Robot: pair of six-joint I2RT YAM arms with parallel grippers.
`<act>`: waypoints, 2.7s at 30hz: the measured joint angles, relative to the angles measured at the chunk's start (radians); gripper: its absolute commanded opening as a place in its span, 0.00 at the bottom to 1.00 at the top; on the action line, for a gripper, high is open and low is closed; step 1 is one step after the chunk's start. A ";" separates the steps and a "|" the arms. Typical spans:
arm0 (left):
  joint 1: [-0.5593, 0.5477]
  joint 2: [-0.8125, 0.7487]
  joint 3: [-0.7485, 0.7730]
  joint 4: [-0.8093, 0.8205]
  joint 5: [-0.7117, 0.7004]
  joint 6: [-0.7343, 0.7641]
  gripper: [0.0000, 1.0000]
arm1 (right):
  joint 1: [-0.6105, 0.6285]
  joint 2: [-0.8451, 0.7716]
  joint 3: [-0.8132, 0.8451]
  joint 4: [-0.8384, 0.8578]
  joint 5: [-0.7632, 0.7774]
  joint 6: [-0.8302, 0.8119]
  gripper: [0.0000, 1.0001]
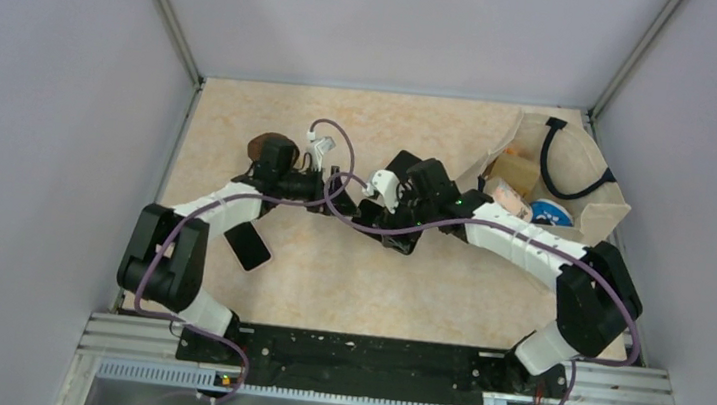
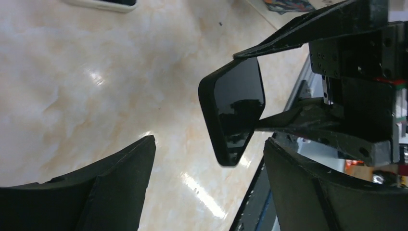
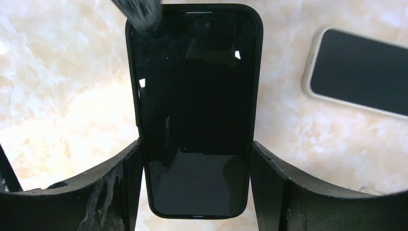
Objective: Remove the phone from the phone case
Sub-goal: Pick up the phone at the center of the board, then adjust the phone.
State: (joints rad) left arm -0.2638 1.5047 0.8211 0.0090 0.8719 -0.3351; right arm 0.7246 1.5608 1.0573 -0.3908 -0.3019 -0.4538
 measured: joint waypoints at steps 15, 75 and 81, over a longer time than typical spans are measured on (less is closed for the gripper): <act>-0.075 0.178 0.094 0.134 0.110 -0.198 0.37 | 0.034 -0.030 0.032 0.034 0.045 0.031 0.00; -0.056 -0.436 0.084 -0.218 0.198 0.341 0.00 | -0.067 -0.076 0.183 -0.099 -0.629 0.123 0.06; -0.052 -0.436 0.042 -0.166 0.231 0.294 0.21 | -0.071 -0.056 0.188 -0.146 -0.685 0.087 0.00</act>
State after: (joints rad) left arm -0.3161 1.0683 0.8635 -0.1570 1.1027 -0.0410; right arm 0.6533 1.5051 1.2457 -0.5369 -0.9871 -0.3668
